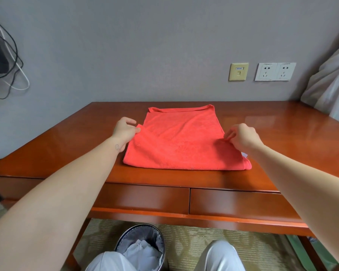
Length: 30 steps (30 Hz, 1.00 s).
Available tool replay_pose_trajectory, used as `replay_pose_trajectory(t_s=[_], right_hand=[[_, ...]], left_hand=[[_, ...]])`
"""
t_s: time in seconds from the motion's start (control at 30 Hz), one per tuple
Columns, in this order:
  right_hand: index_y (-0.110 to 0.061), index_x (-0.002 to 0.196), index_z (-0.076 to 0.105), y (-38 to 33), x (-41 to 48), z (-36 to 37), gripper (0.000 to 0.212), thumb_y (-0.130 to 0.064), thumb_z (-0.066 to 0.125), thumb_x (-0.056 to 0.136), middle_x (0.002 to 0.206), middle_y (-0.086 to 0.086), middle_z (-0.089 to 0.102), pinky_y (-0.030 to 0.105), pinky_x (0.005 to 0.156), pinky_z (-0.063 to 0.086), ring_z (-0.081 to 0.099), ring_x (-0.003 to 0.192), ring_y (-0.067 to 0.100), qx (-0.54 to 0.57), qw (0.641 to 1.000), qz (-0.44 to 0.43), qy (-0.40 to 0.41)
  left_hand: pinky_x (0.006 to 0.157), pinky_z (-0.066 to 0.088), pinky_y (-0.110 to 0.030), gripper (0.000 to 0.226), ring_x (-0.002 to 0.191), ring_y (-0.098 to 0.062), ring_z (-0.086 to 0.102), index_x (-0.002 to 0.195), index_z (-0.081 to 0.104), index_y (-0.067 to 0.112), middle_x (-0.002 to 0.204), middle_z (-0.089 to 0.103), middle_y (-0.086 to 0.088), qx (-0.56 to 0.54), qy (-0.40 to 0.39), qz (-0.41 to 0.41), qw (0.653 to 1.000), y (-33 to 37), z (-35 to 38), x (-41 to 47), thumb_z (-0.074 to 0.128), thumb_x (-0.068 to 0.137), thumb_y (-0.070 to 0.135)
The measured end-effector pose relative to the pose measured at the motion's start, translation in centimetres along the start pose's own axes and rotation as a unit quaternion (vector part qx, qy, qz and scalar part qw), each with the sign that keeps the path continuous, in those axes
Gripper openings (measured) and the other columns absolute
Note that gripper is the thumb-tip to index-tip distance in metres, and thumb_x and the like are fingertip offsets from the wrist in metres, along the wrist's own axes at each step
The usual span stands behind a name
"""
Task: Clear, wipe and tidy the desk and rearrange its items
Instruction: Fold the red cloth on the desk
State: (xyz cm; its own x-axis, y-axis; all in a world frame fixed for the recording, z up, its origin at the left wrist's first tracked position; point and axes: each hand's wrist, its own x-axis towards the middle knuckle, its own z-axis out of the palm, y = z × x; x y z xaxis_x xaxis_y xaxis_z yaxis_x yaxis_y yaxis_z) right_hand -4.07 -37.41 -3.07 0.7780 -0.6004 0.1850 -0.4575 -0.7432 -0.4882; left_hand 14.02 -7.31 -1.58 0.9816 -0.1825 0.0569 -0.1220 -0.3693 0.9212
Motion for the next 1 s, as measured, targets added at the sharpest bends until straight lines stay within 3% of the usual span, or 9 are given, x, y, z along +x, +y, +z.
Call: replay_pose_trajectory(t_s=[0.13,0.3,0.4,0.47,0.53,0.63,0.77,0.87,1.0], right_hand=[[-0.021,0.087,0.070,-0.6,0.3,-0.2,0.041,0.007,0.040,0.080,0.099,0.004,0.070,0.028,0.073,0.037,0.060,0.098,0.029,0.016,0.997,-0.004,0.075],[-0.026,0.078,0.069,0.4,0.5,0.8,0.038,0.003,0.044,0.080,0.107,0.008,0.067,0.030,0.073,0.043,0.060,0.096,0.034,0.000,0.999,0.005,0.051],[-0.035,0.077,0.067,0.7,0.3,0.8,0.036,-0.004,0.049,0.083,0.105,0.007,0.069,0.036,0.070,0.052,0.062,0.087,0.033,-0.021,1.000,0.019,-0.001],[-0.038,0.084,0.068,0.6,0.1,0.6,0.031,-0.013,0.052,0.085,0.111,0.008,0.066,0.037,0.079,0.051,0.057,0.100,0.034,-0.070,0.997,0.018,0.013],[-0.033,0.106,0.069,0.1,-0.1,0.6,0.033,-0.016,0.049,0.087,0.120,0.010,0.060,0.039,0.088,0.045,0.049,0.115,0.036,-0.112,0.992,-0.006,0.051],[-0.024,0.127,0.059,-2.1,-0.1,1.8,0.041,-0.015,0.050,0.089,0.133,0.009,0.054,0.041,0.098,0.044,0.046,0.125,0.032,-0.048,0.996,-0.066,0.040],[-0.026,0.148,0.039,-4.5,-1.0,4.8,0.049,-0.037,0.045,0.101,0.158,0.006,0.031,0.040,0.117,0.024,0.029,0.144,0.028,-0.062,0.981,-0.149,-0.105],[-0.042,0.154,0.015,-3.4,-2.2,5.2,0.060,-0.061,0.029,0.098,0.164,-0.002,0.002,0.047,0.121,0.000,0.000,0.151,0.025,-0.141,0.967,-0.131,-0.168],[-0.051,0.151,-0.002,-2.6,-2.9,4.4,0.074,-0.079,0.021,0.087,0.163,-0.006,-0.013,0.053,0.118,-0.012,-0.012,0.150,0.025,-0.196,0.949,-0.139,-0.202]], left_hand=[[0.088,0.051,-0.037,0.033,0.100,-0.022,0.062,0.124,0.054,0.015,0.111,0.061,-0.007,-0.018,-0.005,0.031,0.999,0.1,0.5,0.7,0.063,0.094,0.005],[0.096,0.051,-0.046,0.043,0.108,-0.027,0.061,0.134,0.046,0.016,0.120,0.061,-0.011,0.012,-0.039,-0.003,0.999,-1.6,1.3,1.2,0.062,0.095,0.008],[0.103,0.044,-0.045,0.052,0.125,-0.032,0.049,0.141,0.038,0.014,0.139,0.047,-0.017,0.142,-0.029,-0.010,0.989,-2.5,1.1,1.4,0.062,0.095,0.015],[0.108,0.037,-0.046,0.053,0.133,-0.036,0.038,0.144,0.036,0.014,0.144,0.037,-0.018,0.278,-0.003,0.048,0.959,-2.5,1.0,0.9,0.059,0.097,0.023],[0.111,0.032,-0.045,0.050,0.136,-0.034,0.031,0.145,0.037,0.013,0.147,0.033,-0.016,0.331,-0.003,0.138,0.934,-1.7,1.2,0.0,0.053,0.100,0.027],[0.117,0.023,-0.040,0.051,0.144,-0.028,0.026,0.149,0.035,0.011,0.156,0.029,-0.011,0.350,-0.106,0.219,0.905,-0.5,2.7,-1.4,0.044,0.103,0.033],[0.123,-0.003,-0.044,0.069,0.152,-0.022,-0.006,0.159,0.010,0.019,0.166,-0.004,-0.003,0.429,-0.246,0.189,0.848,-1.3,4.9,-2.8,0.031,0.103,0.054],[0.121,-0.013,-0.048,0.078,0.150,-0.018,-0.020,0.157,-0.006,0.033,0.163,-0.020,0.002,0.467,-0.271,0.152,0.828,-2.6,4.6,-3.3,0.023,0.096,0.070],[0.118,-0.016,-0.053,0.091,0.147,-0.019,-0.028,0.155,-0.013,0.040,0.160,-0.028,0.001,0.480,-0.285,0.129,0.820,-2.4,3.7,-4.4,0.022,0.083,0.085]])
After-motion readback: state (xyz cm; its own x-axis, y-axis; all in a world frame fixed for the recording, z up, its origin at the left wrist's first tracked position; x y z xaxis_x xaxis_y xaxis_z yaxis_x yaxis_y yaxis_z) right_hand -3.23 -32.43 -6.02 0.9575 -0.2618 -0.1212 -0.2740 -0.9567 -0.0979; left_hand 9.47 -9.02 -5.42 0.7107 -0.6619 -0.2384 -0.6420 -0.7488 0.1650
